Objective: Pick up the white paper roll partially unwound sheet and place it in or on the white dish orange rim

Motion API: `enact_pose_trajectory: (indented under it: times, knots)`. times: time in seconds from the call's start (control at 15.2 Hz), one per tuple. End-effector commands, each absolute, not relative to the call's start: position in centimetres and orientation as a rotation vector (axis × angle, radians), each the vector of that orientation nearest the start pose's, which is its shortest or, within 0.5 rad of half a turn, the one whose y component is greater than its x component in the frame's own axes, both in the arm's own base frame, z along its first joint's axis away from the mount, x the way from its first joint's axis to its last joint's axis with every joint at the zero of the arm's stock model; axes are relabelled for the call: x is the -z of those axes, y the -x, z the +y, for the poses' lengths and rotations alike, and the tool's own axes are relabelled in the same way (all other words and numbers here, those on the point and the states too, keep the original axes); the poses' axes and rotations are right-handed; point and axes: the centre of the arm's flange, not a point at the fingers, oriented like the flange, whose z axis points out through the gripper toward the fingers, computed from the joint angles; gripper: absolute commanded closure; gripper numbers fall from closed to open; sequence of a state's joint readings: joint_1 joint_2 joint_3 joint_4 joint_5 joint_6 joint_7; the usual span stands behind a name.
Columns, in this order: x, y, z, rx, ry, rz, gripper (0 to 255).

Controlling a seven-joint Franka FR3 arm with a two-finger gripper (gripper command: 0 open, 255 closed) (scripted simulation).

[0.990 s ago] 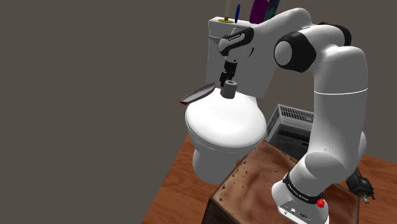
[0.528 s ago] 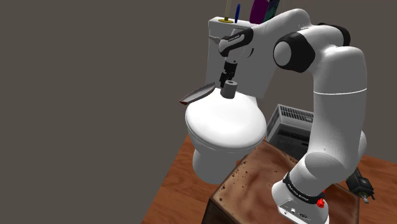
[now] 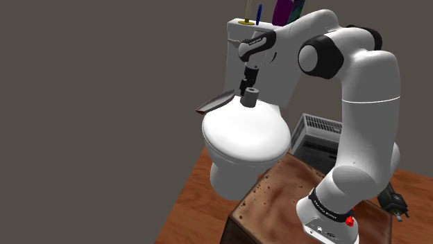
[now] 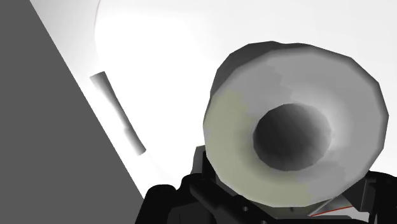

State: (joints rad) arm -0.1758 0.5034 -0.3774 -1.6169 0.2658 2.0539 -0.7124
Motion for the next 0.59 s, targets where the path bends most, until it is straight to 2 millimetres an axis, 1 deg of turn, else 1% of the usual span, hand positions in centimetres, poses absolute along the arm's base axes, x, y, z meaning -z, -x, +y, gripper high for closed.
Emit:
enact_pose_trajectory:
  times: [0.0,0.07,0.53]
  knots:
    - [-34.6,-59.8,-31.6,0.016,3.081,-0.110,255]
    - [-34.6,-59.8,-31.6,0.016,3.081,-0.110,255]
    - [-38.3,-59.8,-31.6,0.016,3.081,-0.110,255]
